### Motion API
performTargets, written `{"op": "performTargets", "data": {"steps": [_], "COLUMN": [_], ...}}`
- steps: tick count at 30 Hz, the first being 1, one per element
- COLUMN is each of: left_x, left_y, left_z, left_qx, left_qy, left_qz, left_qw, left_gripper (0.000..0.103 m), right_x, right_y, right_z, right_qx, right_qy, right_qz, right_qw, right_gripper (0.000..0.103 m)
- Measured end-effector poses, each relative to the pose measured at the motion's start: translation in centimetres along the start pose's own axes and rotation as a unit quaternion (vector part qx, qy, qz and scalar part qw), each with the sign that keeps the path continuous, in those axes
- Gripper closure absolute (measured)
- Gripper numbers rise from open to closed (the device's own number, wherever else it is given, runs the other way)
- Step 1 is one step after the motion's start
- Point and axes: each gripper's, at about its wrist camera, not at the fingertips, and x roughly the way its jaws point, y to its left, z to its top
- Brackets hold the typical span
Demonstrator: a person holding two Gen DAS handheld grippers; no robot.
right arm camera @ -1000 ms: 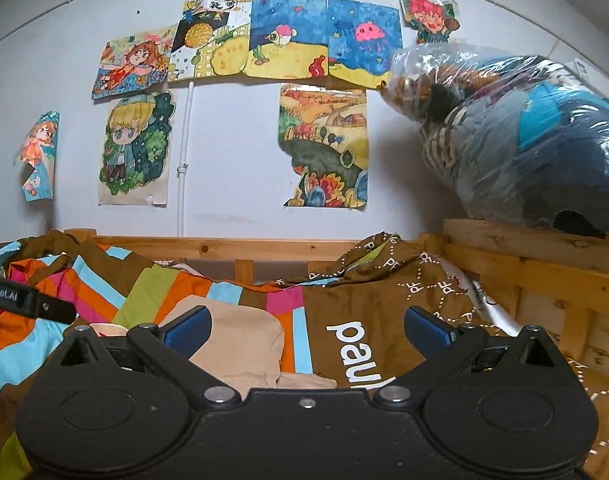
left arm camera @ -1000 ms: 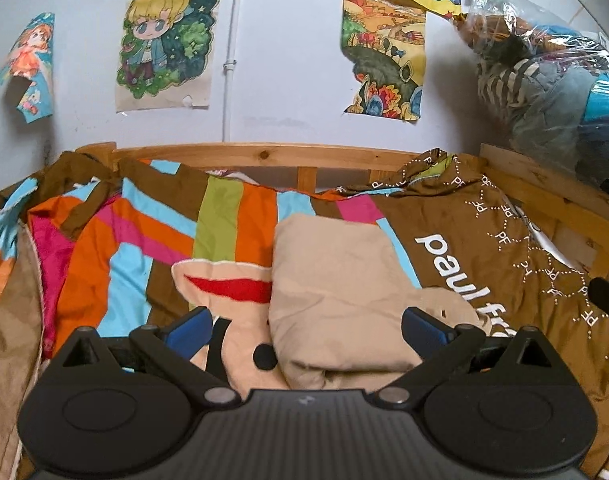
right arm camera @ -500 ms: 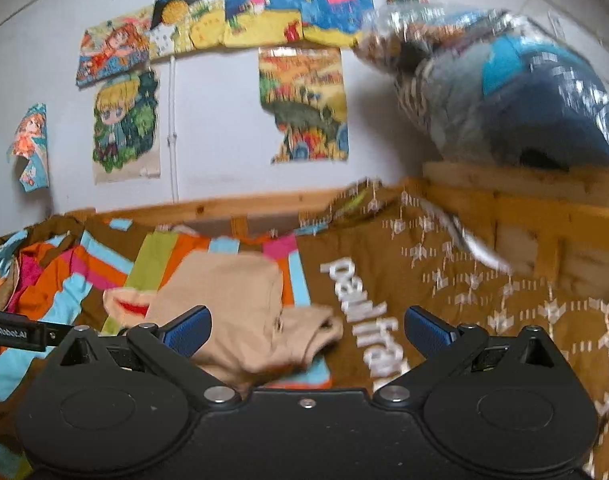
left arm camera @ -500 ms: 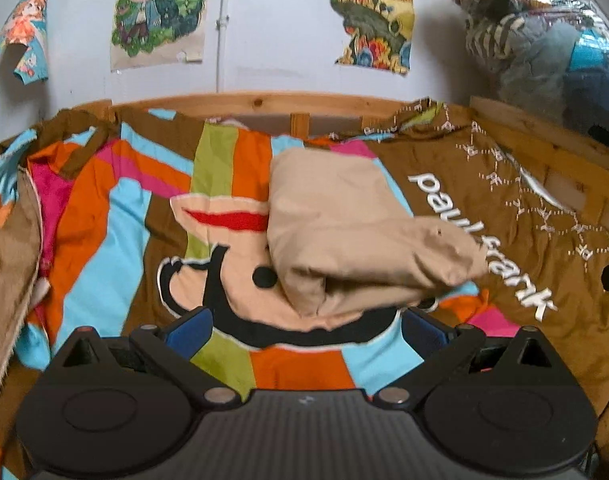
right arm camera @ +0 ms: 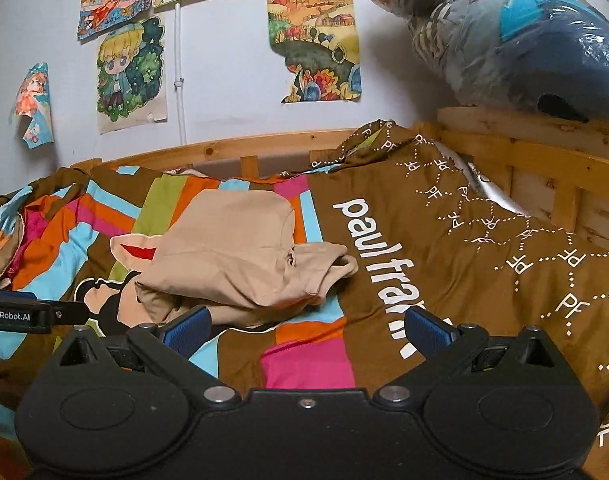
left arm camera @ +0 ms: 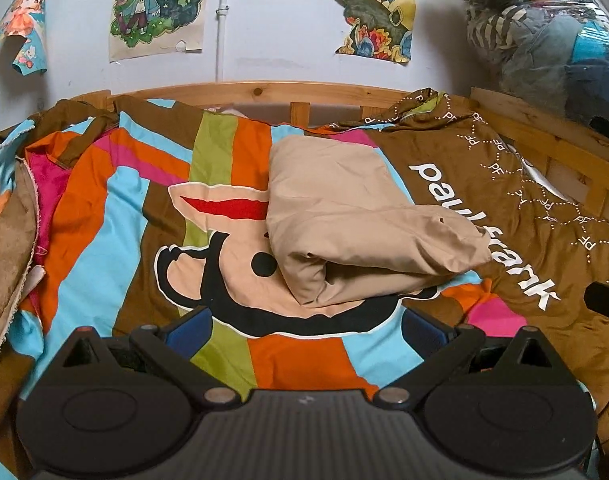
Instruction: Fold large clothes
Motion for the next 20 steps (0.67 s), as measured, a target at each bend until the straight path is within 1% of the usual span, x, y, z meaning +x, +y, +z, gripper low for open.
{"op": "performTargets", "data": {"steps": [10,13,17,20], "left_x": [-0.04,-0.01,-0.08,0.09], "left_y": [0.05,-0.08,-0.26,-0.16], "left_z": [0.07,0.17,-0.04,-0.12], "left_qx": [-0.004,0.002,0.010,0.008], "left_qy": [-0.003,0.003,0.001,0.004], "left_qz": [0.000,-0.001,0.004,0.006], "left_qw": [1.0000,1.0000,0.9999,0.9999], "left_gripper": [0.001,0.001,0.001,0.001], "right_x": [0.18,0.20,0.25,0.37], "right_y": [-0.29,-0.33,-0.37,-0.43], "right_z": [0.18,0.15,0.12,0.04], "right_qx": [0.002,0.003,0.004,0.005], "right_qy": [0.002,0.003,0.004,0.006], "right_qz": [-0.001,-0.001,-0.002,-0.003], "right_qw": [1.000,1.000,1.000,1.000], "right_gripper": [0.001,0.001,0.001,0.001]}}
